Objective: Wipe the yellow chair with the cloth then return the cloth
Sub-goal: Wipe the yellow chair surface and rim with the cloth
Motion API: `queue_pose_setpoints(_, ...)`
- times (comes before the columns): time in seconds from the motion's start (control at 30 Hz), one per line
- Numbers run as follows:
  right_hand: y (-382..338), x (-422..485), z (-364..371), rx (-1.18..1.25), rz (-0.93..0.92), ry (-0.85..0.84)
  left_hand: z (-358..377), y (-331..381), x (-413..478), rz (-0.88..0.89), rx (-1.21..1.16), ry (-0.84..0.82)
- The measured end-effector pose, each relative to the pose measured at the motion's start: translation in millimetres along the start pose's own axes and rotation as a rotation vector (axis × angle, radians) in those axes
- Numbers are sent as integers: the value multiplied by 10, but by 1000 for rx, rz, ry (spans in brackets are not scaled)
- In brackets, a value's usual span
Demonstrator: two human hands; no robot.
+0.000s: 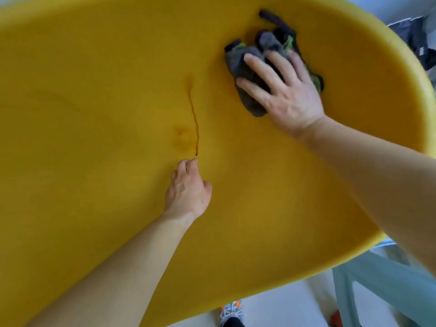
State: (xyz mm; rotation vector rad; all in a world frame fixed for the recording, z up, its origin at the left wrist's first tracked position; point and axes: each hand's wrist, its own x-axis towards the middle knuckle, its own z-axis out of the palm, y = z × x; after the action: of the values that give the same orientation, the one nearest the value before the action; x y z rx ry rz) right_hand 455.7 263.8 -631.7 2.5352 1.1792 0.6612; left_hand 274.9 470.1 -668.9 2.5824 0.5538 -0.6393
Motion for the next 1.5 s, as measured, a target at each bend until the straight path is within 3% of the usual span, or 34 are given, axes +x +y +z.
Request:
queue_pose_setpoints(0.07,-201,362,55,55,169,124,-19,-157,52,-49,13,50)
queue_pose_setpoints(0.17,-883,524,192,279,282,0,-47,-446,140,-139,74,121)
queue_pose_setpoints(0.37,-2246,-789,248,549,-153,-363,1,-925,53,-259,105,93)
queue_pose_setpoints(0.43,-2159,-784,209,547,-363,-394,17,-1000,-12,-256,123,66)
queue_pose_setpoints(0.5,-1747,-374,368,436,-501,-285,16,-1035,-30,-243,132,68)
queue_pose_setpoints(0.63,-985,678,529,246,-202,-53,-15,-1084,27,-215,118,107)
queue_pose_setpoints(0.73,-1501,652,520,399,3,10,13,-1168,64,-200,102,165)
queue_pose_setpoints(0.9,-2666,-560,246,591,-378,-320,56,-1311,-79,-128,175,167)
queue_pose_setpoints(0.97,-2561,-545,195,593,-599,-385,-10,-1375,-138,-128,182,132)
queue_pose_setpoints(1.03,-2167,-184,325,500,-721,-300,-103,-1440,-139,-134,179,135)
queue_pose_setpoints(1.1,-1649,283,453,380,-544,-208,-238,-1511,-94,-159,156,155)
queue_pose_setpoints(1.17,-1420,488,475,316,-233,-147,-316,-1586,-19,-169,134,169)
queue_pose_setpoints(1.27,-2045,164,343,487,227,-180,-346,-1756,-34,-200,117,162)
queue_pose_setpoints(1.3,-2427,-42,245,550,298,-212,-363,-1830,-77,-201,138,167)
queue_pose_setpoints(1.4,-3412,-639,-130,655,78,-284,-513,-2044,-249,-40,425,208)
queue_pose_setpoints(1.5,-3471,-622,-185,634,-292,-309,-971,-2258,-281,100,645,313)
